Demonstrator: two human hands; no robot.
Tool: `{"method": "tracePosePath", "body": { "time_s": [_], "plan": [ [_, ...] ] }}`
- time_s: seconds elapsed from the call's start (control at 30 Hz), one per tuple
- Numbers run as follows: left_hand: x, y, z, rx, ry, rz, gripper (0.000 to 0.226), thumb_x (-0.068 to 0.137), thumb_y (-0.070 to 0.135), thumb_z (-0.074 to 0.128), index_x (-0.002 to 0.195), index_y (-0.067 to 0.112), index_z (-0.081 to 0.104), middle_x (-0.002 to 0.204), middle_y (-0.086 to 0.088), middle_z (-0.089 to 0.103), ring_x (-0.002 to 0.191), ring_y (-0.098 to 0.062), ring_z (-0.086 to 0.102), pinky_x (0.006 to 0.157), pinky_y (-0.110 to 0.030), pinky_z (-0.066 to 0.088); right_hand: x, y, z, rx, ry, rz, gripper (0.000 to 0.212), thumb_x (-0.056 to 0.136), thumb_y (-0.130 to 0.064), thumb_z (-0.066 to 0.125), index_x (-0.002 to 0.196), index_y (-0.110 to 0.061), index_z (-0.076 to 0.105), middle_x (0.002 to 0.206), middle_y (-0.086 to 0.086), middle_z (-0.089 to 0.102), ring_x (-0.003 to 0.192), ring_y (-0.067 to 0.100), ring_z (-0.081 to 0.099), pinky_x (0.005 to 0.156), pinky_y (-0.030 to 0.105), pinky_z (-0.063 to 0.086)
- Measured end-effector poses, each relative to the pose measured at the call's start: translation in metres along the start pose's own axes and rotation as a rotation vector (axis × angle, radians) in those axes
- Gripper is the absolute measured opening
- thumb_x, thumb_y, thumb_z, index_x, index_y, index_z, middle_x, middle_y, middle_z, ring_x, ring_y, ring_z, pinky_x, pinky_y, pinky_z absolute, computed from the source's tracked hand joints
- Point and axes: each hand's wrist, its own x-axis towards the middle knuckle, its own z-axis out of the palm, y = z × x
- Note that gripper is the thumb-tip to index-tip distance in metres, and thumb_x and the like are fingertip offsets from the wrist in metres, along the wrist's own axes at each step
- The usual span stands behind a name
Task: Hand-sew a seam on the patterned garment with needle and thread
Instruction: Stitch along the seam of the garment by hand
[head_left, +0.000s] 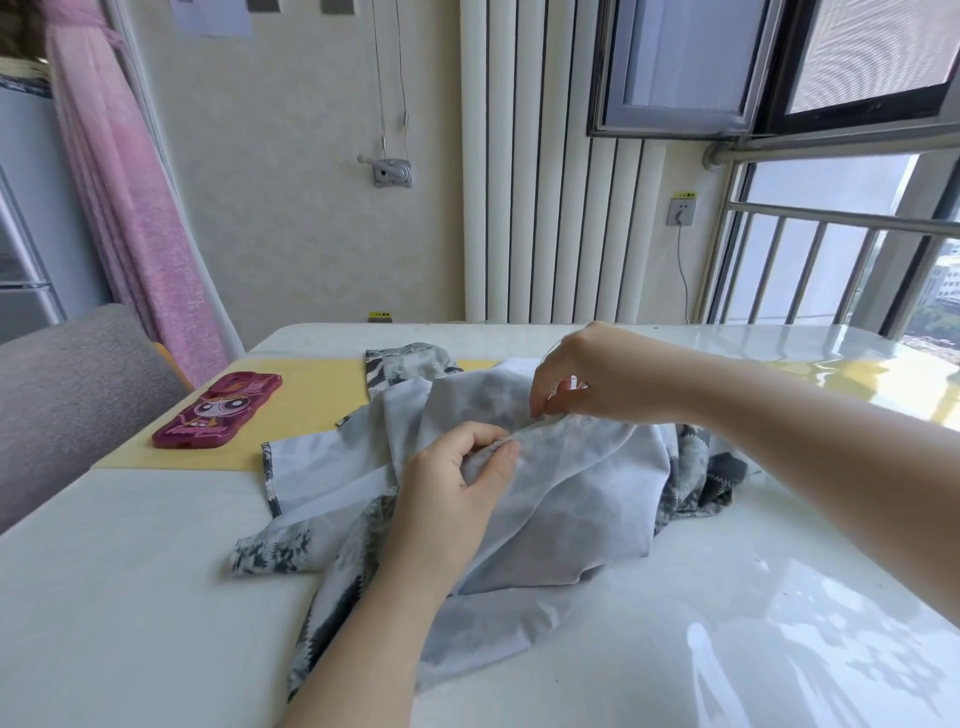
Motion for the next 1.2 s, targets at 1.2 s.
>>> {"method": "tracePosePath", "body": {
  "time_s": [1.2],
  "plan": [
    [0.001, 0.005, -0.001, -0.052, -0.015, -0.009, 0.017, 0.089, 0.015, 0.064, 0.079, 0.029, 0.064, 0.071, 0.028, 0.066, 0.073, 0.011, 0.059, 0.066, -0.004, 0.039, 0.004, -0.02, 0.016, 0.5, 0.122, 0.197, 0.017, 0.074, -0.009, 0.075, 0.074, -0.024, 0.066, 0.081, -0.007, 0.072, 0.066, 0.004, 0.066, 0.079, 0.03, 0.057]
  ]
}}
